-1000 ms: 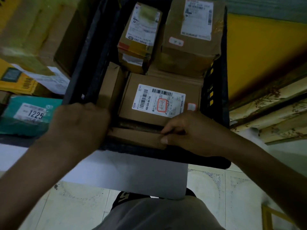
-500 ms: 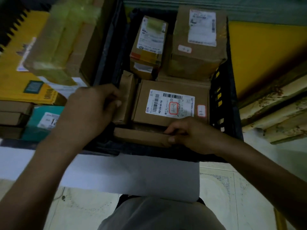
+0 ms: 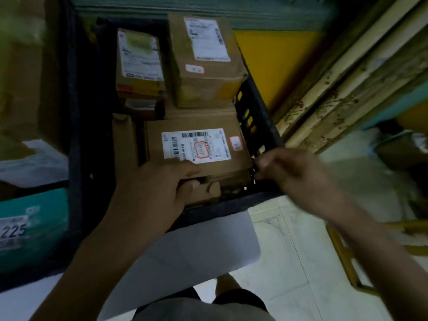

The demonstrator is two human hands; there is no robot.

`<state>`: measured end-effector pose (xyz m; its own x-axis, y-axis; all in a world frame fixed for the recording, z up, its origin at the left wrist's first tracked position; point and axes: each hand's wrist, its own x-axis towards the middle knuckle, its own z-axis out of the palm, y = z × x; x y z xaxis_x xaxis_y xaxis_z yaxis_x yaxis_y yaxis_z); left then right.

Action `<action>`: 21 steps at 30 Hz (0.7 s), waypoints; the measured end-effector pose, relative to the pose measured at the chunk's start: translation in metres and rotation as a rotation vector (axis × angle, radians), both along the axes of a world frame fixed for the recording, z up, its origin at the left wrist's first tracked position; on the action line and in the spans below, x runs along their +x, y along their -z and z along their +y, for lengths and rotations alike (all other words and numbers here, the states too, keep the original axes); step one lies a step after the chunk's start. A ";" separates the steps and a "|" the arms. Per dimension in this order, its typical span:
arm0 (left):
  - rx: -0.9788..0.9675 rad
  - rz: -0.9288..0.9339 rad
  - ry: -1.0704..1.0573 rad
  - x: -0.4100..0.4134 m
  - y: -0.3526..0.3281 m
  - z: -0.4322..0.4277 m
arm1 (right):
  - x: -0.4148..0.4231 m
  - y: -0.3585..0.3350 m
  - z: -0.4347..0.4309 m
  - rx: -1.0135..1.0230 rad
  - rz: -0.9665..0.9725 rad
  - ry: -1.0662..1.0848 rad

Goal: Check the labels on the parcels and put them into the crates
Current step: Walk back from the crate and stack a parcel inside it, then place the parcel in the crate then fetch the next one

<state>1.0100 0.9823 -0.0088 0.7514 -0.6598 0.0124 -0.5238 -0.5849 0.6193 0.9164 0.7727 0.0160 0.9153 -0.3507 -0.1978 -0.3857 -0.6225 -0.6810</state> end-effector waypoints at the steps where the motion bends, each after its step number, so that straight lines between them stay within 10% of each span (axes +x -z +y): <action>1: 0.042 -0.006 0.013 0.000 0.004 0.000 | 0.003 0.006 0.013 -0.074 0.096 -0.132; 11: 0.175 -0.030 0.026 0.004 0.012 0.015 | 0.033 0.033 0.055 -0.159 0.210 -0.327; 21: -0.220 -0.010 0.298 -0.048 -0.010 -0.088 | -0.100 0.012 -0.001 0.167 -0.444 0.476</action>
